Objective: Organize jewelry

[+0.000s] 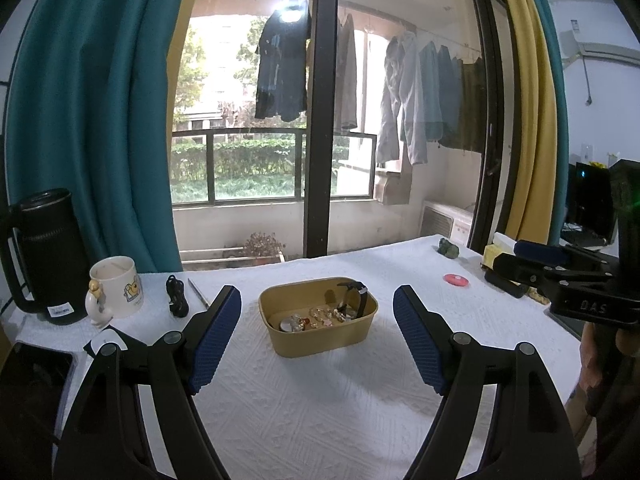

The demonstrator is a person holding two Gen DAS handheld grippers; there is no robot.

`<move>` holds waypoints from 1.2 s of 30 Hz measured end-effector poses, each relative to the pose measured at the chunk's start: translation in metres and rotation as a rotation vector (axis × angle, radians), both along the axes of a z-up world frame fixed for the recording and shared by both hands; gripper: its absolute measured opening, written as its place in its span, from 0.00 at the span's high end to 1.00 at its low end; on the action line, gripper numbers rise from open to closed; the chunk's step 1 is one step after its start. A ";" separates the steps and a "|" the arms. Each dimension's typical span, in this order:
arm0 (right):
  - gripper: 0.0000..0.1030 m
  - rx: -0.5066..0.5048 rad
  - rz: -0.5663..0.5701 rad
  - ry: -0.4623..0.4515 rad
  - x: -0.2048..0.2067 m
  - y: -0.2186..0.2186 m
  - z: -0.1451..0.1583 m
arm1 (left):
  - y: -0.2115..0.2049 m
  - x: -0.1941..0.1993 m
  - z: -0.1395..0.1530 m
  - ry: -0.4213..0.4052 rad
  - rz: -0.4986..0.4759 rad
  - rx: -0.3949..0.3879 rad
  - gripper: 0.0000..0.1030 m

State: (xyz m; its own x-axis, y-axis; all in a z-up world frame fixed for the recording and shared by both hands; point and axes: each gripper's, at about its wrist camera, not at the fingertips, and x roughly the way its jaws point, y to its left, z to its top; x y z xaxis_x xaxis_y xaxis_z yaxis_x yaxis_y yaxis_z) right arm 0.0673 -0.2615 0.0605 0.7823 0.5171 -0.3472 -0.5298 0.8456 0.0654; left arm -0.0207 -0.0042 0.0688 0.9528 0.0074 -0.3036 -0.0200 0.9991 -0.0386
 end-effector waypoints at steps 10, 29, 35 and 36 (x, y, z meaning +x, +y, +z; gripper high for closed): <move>0.38 -0.005 0.000 0.006 0.001 0.000 -0.002 | 0.001 0.000 -0.003 0.008 0.005 0.000 0.21; 0.37 -0.011 -0.004 0.015 0.004 -0.001 -0.005 | 0.002 0.000 -0.007 0.012 -0.005 0.002 0.21; 0.37 -0.012 -0.004 0.017 0.005 -0.001 -0.005 | 0.002 0.000 -0.008 0.009 0.002 0.007 0.21; 0.37 -0.013 -0.003 0.018 0.005 0.000 -0.006 | 0.002 0.000 -0.008 0.009 0.010 0.009 0.21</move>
